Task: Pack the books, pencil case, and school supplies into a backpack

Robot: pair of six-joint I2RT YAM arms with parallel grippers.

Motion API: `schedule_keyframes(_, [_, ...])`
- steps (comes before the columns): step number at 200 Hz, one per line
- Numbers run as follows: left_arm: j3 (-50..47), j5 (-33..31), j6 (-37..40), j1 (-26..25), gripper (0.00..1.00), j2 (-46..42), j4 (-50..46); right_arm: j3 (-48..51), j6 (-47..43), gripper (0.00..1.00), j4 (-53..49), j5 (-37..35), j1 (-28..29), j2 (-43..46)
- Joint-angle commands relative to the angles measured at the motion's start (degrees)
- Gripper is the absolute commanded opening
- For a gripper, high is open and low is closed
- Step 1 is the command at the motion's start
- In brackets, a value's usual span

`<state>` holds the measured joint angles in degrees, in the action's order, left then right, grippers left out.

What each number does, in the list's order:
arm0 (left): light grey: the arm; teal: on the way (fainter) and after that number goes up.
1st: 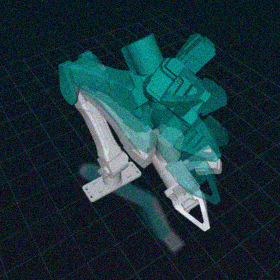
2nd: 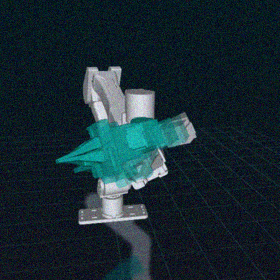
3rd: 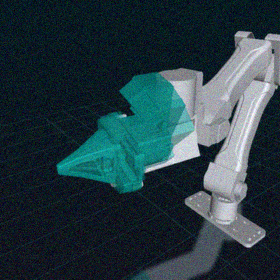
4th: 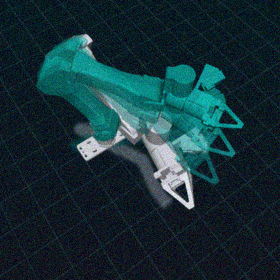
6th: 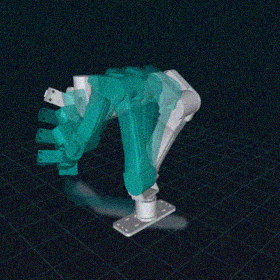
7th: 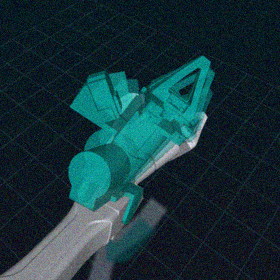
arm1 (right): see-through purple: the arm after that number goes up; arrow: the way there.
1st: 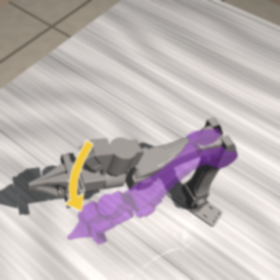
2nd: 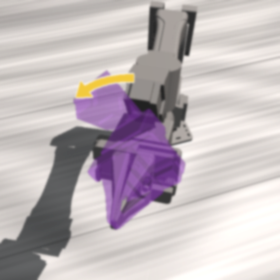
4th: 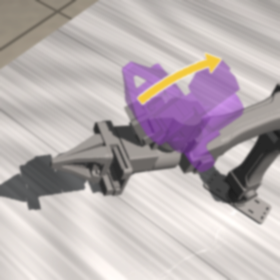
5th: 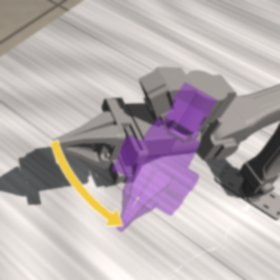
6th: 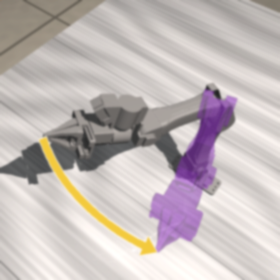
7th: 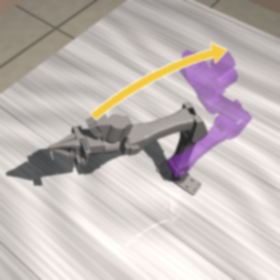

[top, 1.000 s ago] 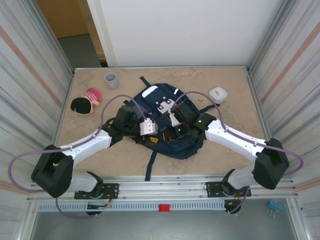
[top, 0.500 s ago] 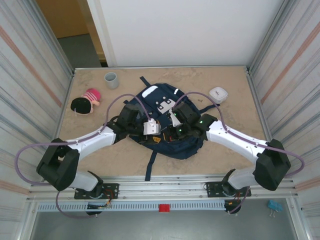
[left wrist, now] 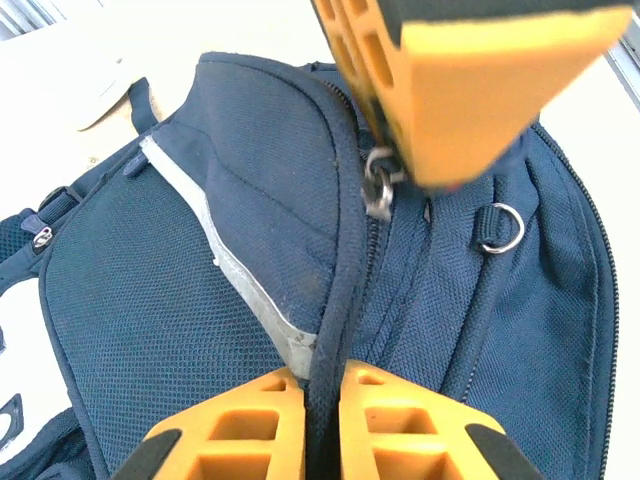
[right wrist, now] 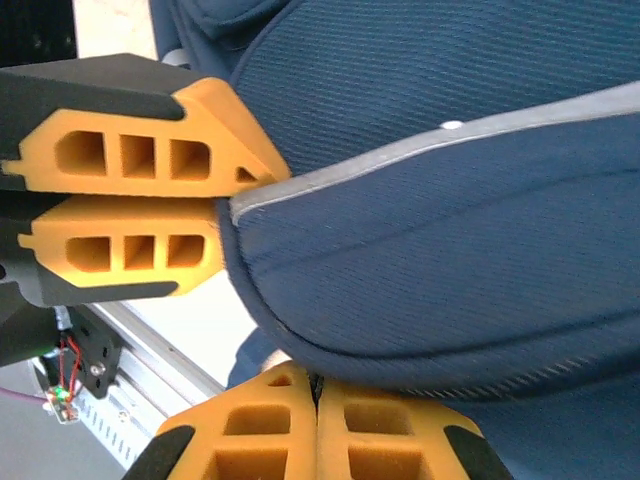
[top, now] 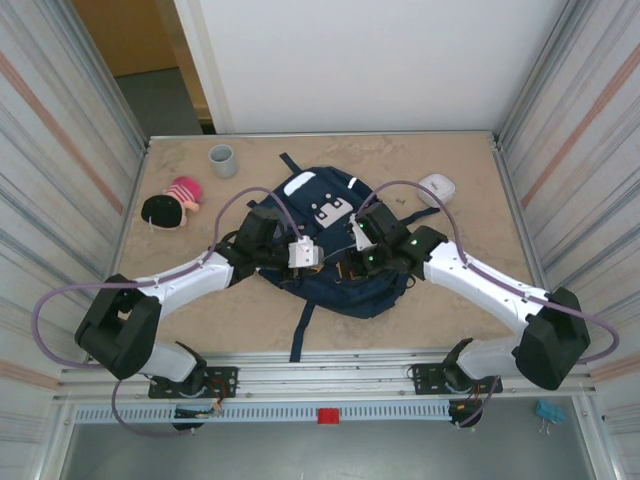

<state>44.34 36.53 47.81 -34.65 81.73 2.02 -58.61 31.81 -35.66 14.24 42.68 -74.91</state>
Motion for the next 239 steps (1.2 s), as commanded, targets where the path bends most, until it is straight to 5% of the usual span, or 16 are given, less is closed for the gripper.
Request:
schedule_keyframes(1, [-1.0, 1.9, -0.2, 1.6, 0.10, -2.1, -1.7, -1.4, -3.8, 0.00, -9.0, -7.3, -2.3, 1.7])
schedule_keyframes(39, [-0.7, 3.6, -0.1, 1.8, 0.10, -2.4, -2.8, -0.1, -5.0, 0.00, -4.6, -3.6, -2.4, 0.2])
schedule_keyframes(68, [-0.6, 4.9, -0.9, 1.8, 0.10, -2.9, -2.4, 1.8, -4.8, 0.25, 1.2, -0.2, -2.3, -0.4])
schedule_keyframes(132, [-1.1, 5.4, -2.1, 1.9, 0.10, -4.1, -1.1, 3.3, -4.9, 0.36, 2.4, 0.1, -3.0, -2.1])
schedule_keyframes(175, [-1.7, 3.5, -2.1, 2.9, 0.10, -4.6, -2.0, 4.1, -5.6, 0.00, -0.2, -1.8, -3.9, -0.7])
schedule_keyframes(239, [-2.0, -4.6, -0.1, 6.2, 0.12, -7.6, -9.6, 4.5, -14.1, 0.00, -4.3, 0.0, -12.0, 3.1])
